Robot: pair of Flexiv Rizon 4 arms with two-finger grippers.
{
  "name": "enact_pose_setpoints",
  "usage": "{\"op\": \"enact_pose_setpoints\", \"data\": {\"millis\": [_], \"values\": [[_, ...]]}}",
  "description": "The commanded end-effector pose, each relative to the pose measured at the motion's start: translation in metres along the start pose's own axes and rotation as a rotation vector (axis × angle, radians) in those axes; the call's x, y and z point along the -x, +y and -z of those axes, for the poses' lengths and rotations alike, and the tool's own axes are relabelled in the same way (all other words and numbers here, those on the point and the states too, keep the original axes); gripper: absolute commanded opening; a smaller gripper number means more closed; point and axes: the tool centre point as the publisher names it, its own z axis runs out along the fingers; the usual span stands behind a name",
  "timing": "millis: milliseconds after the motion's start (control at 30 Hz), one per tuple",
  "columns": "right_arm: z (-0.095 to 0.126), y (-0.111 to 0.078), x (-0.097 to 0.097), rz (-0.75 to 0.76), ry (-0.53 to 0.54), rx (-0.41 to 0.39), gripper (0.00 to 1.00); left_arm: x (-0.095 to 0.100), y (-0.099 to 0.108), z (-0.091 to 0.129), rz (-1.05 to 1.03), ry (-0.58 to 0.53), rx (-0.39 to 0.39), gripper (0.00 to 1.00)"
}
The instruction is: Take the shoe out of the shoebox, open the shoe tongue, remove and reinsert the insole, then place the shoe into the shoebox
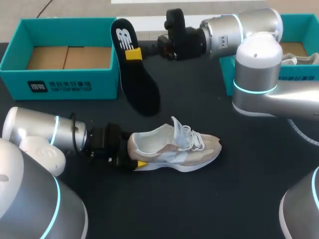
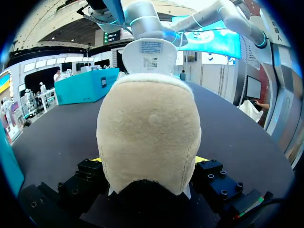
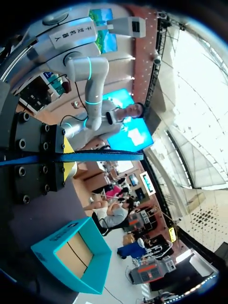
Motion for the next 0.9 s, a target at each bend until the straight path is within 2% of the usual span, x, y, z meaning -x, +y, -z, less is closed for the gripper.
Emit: {"op": "enact_pose_setpoints", "data": {"millis": [33,200,300,333,367,400,433,533,567,633,700,900], "values": [[0.006,0.021,-0.025,0.019,-0.056,0.001,0.00,-0.001,0.001,0.000,-0.001,0.000,0.003,0.00],[0.011,0.040,-0.042,0.008,-0.050,-0.022,0.00,-0.001,0.001,0.000,-0.001,0.000,0.003,0.00],[0.012,0.044,-0.053,0.001,-0.048,-0.017,0.00,-0.001,0.001,0.000,-0.001,0.000,0.003,0.00],[0.014,0.045,-0.058,-0.008,-0.081,-0.012,0.00,-0.001,0.001,0.000,-0.001,0.000,0.003,0.00],[0.015,0.045,-0.061,-0.004,-0.041,-0.018,0.00,-0.001,0.001,0.000,-0.001,0.000,0.003,0.00],[0.016,0.045,-0.065,0.007,-0.081,0.011,0.00,-0.001,0.001,0.000,-0.001,0.000,0.003,0.00],[0.017,0.045,-0.067,-0.007,-0.063,-0.005,0.00,-0.001,0.001,0.000,-0.001,0.000,0.003,0.00],[0.018,0.046,-0.072,-0.020,-0.036,-0.008,0.00,-0.001,0.001,0.000,-0.001,0.000,0.003,0.00],[0.020,0.047,-0.075,-0.038,-0.066,-0.008,0.00,-0.001,0.001,0.000,-0.001,0.000,0.003,0.00],[0.024,0.049,-0.078,-0.040,-0.052,-0.019,0.00,-0.001,0.001,0.000,-0.001,0.000,0.003,0.00],[0.034,0.060,-0.080,0.024,-0.120,-0.126,0.00,-0.001,0.001,0.000,-0.001,0.000,0.003,0.00],[0.034,0.060,-0.080,0.024,-0.120,-0.126,0.00,-0.001,0.001,0.000,-0.001,0.000,0.003,0.00]]}}
